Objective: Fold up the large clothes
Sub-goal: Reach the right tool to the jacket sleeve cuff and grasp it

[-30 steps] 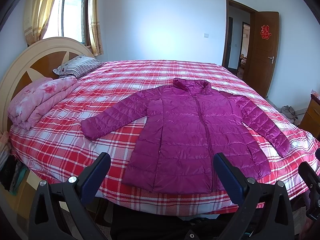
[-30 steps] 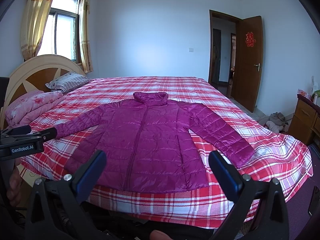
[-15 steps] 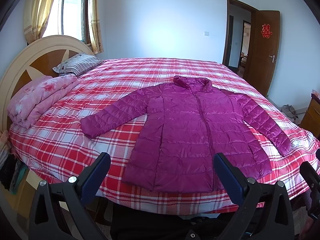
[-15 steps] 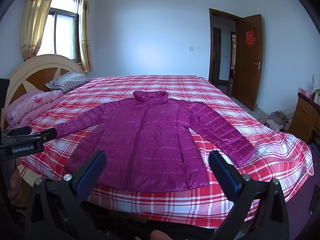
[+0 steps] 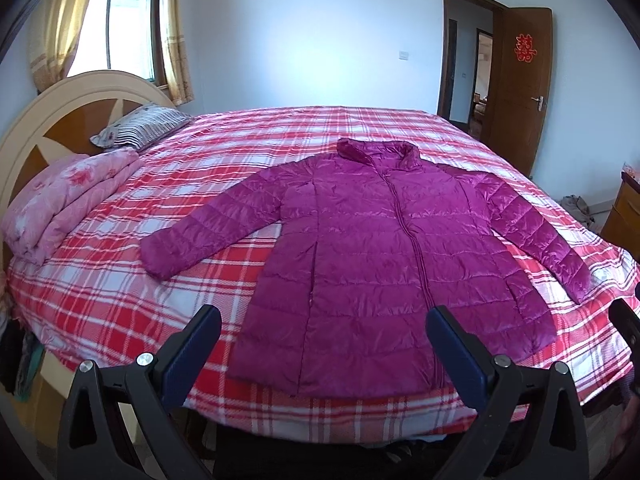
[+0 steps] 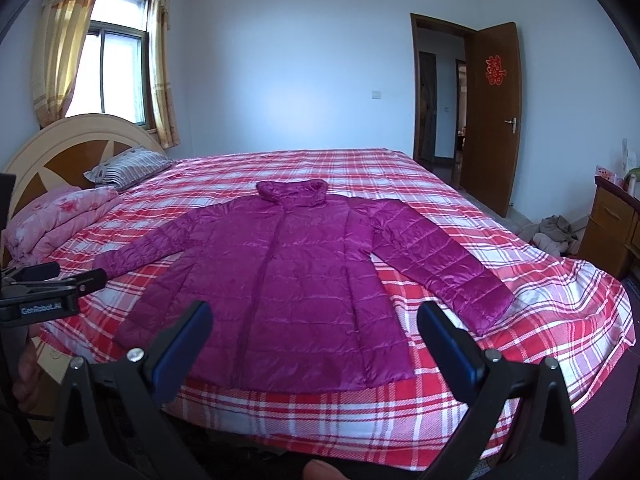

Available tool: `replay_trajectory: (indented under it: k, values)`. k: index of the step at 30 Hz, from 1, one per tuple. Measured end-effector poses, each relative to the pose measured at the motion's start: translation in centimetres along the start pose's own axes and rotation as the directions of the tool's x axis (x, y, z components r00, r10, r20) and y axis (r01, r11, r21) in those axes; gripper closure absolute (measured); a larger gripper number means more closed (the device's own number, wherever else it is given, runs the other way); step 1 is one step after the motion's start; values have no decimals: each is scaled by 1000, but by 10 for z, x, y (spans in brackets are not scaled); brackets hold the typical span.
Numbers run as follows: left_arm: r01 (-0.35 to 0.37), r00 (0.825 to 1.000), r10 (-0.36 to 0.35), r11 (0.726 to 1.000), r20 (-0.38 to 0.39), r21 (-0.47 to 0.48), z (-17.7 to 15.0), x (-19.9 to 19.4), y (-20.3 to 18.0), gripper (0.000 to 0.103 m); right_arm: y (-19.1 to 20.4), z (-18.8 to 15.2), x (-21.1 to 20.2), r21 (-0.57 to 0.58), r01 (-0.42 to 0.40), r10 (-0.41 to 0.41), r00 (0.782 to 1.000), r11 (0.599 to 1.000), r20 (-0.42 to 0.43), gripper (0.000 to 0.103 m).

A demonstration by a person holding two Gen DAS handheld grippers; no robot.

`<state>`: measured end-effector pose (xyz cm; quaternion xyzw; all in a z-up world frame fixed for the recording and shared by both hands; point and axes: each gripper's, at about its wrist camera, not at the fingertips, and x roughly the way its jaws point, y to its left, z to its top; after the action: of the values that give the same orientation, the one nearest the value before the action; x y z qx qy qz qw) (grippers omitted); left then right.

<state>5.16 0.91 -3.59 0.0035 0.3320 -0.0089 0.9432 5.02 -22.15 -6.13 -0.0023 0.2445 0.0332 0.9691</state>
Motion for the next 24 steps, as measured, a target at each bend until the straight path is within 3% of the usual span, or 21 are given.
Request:
replay_trajectory:
  k: [4,9,13,16,19,24]
  values:
    - [11,1000,-11,1000,-9,19,8,39,-7,1,-36,-8,37,24,73,-72,996,997,-48,0]
    - [2,1000,-1,999,-15,52,22,88,-19,1,-108,-19,89,153,150,-123,977,977,-174,0]
    - [-60,998,59,996,13,64,31,125,-18,1,-165,-23,115,244,235,-179,956,941,-232,0]
    - [-121,993,121,991,15,52,35,154,-10,1,-205,-24,135,309,297,-210,935,904,-284,7]
    - [-146,988,147,989,-38,12,36,182,4,1,-234,-21,157,314,376,-269,904,872,-333,9]
    - [-178,978,173,984,-114,-31,29,214,23,1,-249,-23,187,273,415,-290,869,868,-401,27]
